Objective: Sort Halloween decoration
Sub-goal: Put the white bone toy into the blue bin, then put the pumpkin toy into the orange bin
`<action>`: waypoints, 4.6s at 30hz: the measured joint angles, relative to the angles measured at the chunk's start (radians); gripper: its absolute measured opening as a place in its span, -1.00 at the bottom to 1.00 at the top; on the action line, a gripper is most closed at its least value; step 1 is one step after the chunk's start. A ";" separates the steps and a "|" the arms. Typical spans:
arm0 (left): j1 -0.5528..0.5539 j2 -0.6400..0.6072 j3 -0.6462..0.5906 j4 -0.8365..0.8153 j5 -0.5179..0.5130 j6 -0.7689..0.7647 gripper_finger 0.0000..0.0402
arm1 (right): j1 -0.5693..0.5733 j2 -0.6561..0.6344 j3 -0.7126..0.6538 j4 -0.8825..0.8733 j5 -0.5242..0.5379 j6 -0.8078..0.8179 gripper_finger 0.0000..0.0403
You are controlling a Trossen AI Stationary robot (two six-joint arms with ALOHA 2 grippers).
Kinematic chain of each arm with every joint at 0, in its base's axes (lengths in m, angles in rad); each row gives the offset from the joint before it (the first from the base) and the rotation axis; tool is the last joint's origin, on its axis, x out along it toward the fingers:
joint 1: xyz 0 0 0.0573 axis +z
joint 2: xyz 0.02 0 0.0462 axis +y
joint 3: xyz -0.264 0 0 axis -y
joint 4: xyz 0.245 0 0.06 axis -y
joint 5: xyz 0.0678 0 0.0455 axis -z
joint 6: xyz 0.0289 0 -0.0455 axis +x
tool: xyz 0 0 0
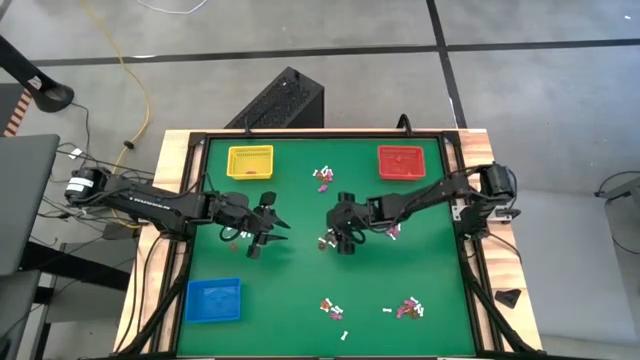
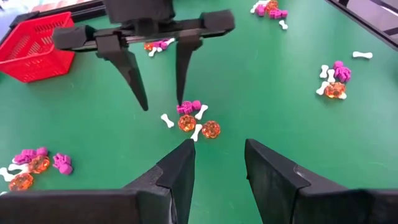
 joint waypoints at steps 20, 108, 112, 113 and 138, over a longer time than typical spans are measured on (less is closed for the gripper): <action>0.000 0.000 0.000 0.005 -0.011 0.001 -0.35 | -0.032 0.113 0.002 0.024 -0.033 -0.068 -0.21; 0.002 -0.401 0.001 -0.492 -0.867 -0.212 -0.35 | -0.034 0.741 1.226 -0.088 -1.023 -0.002 -0.37; 0.002 -0.401 0.001 -0.493 -0.864 -0.212 -0.35 | -0.038 0.634 1.223 -0.665 -0.893 -0.247 -0.40; 0.002 -0.401 0.001 -0.494 -0.864 -0.212 -0.35 | -0.040 0.607 1.223 -0.780 -0.860 -0.286 -0.40; 0.002 -0.345 0.001 -0.485 -0.652 -0.316 -0.35 | -0.012 -0.353 -0.084 -0.633 -0.263 0.419 -0.41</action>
